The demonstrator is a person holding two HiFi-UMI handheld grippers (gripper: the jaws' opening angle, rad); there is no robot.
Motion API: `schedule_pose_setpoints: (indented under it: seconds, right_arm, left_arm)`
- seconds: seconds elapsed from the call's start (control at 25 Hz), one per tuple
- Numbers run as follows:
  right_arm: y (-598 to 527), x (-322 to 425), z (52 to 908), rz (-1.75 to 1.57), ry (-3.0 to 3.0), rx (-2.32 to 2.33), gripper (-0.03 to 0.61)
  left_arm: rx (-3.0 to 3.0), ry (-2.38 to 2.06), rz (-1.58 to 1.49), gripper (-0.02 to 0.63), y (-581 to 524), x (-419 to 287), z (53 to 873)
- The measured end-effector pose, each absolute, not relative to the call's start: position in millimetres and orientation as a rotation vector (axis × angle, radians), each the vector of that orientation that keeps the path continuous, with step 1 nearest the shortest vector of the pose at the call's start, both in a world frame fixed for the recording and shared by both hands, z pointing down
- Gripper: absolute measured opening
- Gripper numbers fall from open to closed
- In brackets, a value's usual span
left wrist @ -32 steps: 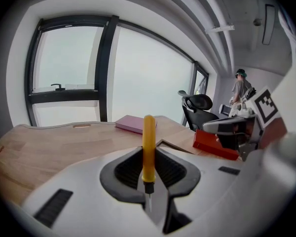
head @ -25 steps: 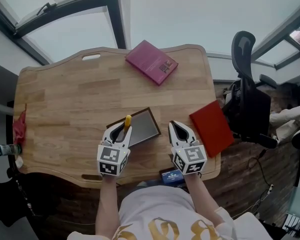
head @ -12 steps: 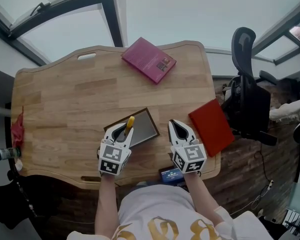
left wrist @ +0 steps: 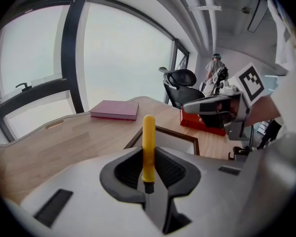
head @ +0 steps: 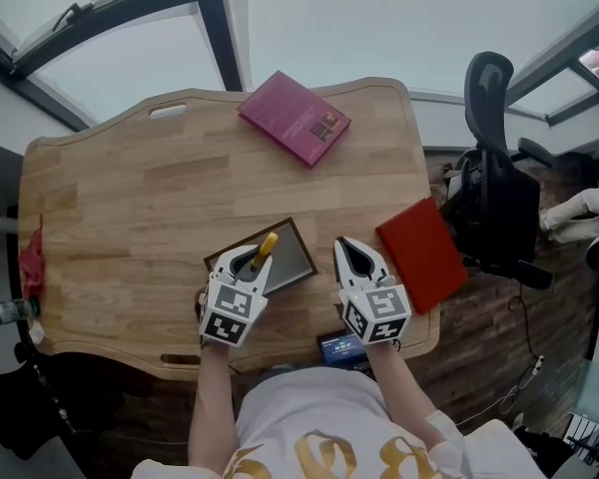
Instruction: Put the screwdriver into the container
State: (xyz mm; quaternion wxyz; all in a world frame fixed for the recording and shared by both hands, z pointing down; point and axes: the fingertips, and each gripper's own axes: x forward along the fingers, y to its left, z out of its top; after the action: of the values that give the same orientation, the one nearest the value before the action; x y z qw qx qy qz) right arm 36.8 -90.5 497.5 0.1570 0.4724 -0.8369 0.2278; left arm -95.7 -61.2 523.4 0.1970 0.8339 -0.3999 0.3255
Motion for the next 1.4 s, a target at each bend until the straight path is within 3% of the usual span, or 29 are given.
schedule_pose_setpoints:
  seconds: [1.4]
  right_arm:
    - [-102.6,48.5,522.3,0.703,-2.345,1.332,0.032]
  left_arm:
    - [2.185,-0.884,1.081,0.080,-60.4,-76.4,564.4]
